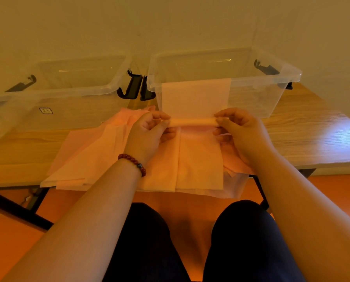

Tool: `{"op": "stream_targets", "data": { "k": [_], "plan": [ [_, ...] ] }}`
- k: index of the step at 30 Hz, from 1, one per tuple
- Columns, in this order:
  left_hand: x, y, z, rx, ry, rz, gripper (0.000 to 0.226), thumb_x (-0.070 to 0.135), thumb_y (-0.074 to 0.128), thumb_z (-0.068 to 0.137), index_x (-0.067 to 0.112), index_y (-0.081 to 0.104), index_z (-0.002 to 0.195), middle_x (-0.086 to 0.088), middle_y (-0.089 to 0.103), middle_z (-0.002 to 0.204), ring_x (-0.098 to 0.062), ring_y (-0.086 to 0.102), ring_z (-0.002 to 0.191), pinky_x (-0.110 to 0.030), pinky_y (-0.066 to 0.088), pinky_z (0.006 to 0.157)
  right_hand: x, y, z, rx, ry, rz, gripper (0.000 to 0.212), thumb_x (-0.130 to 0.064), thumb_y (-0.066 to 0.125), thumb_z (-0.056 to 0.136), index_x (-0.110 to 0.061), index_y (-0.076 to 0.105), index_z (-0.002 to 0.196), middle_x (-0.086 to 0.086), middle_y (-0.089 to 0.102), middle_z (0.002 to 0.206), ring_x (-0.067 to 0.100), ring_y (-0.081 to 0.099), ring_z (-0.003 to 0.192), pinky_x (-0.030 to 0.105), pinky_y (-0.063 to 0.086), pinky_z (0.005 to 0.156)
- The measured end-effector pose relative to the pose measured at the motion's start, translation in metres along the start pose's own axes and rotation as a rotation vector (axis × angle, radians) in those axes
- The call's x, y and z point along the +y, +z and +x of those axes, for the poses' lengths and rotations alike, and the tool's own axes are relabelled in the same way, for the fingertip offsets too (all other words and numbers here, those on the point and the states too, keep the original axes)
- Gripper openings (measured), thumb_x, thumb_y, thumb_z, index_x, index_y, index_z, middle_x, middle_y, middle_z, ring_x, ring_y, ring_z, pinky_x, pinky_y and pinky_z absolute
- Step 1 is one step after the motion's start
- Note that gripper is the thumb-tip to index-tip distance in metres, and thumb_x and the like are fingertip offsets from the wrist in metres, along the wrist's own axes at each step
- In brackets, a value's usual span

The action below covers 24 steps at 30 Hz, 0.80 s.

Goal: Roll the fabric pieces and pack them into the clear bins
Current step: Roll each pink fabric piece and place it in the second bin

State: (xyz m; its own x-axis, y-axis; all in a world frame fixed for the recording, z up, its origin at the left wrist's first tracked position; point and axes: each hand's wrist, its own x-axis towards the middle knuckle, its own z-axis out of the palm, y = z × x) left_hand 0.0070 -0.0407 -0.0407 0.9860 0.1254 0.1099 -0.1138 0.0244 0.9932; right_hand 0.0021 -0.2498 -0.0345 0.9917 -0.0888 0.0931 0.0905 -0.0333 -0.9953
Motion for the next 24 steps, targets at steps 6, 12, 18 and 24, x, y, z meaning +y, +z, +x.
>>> {"op": "stream_targets", "data": {
  "k": [6, 12, 18, 24],
  "plan": [
    [0.0002, -0.0029, 0.0001, -0.029, -0.021, -0.064, 0.018, 0.002, 0.059, 0.089, 0.019, 0.067, 0.088, -0.01, 0.062, 0.114, -0.012, 0.068, 0.08, -0.027, 0.055, 0.073, 0.0002, -0.0033, -0.0028, -0.022, -0.005, -0.029, 0.013, -0.015, 0.068, 0.089, -0.025, 0.069, 0.097, -0.003, 0.071, 0.08, 0.01, 0.07, 0.076, 0.028, 0.058, 0.072],
    [-0.0022, -0.0032, 0.0009, -0.007, -0.022, -0.01, 0.012, 0.014, 0.061, 0.091, 0.021, 0.07, 0.086, -0.006, 0.067, 0.109, -0.015, 0.069, 0.087, -0.035, 0.055, 0.082, 0.0004, -0.0025, -0.0031, -0.002, 0.008, 0.001, 0.006, -0.021, 0.065, 0.092, -0.022, 0.07, 0.09, -0.002, 0.074, 0.081, 0.015, 0.073, 0.082, 0.03, 0.056, 0.071],
    [-0.001, -0.0024, -0.0002, -0.008, 0.002, 0.04, 0.015, 0.013, 0.06, 0.091, 0.022, 0.068, 0.081, 0.005, 0.07, 0.086, -0.016, 0.068, 0.089, -0.035, 0.055, 0.082, 0.0001, -0.0033, -0.0042, -0.01, -0.035, -0.012, 0.01, -0.023, 0.07, 0.088, -0.032, 0.067, 0.085, -0.001, 0.071, 0.077, 0.019, 0.066, 0.073, 0.035, 0.046, 0.06],
    [0.0017, -0.0001, -0.0025, -0.031, 0.044, 0.035, 0.021, 0.006, 0.053, 0.094, 0.021, 0.066, 0.086, 0.014, 0.068, 0.075, -0.007, 0.065, 0.071, -0.024, 0.054, 0.065, 0.0012, -0.0021, -0.0063, 0.005, -0.05, -0.001, 0.01, -0.027, 0.064, 0.092, -0.032, 0.07, 0.085, -0.005, 0.066, 0.067, 0.012, 0.057, 0.061, 0.032, 0.042, 0.056]
  ]
}}
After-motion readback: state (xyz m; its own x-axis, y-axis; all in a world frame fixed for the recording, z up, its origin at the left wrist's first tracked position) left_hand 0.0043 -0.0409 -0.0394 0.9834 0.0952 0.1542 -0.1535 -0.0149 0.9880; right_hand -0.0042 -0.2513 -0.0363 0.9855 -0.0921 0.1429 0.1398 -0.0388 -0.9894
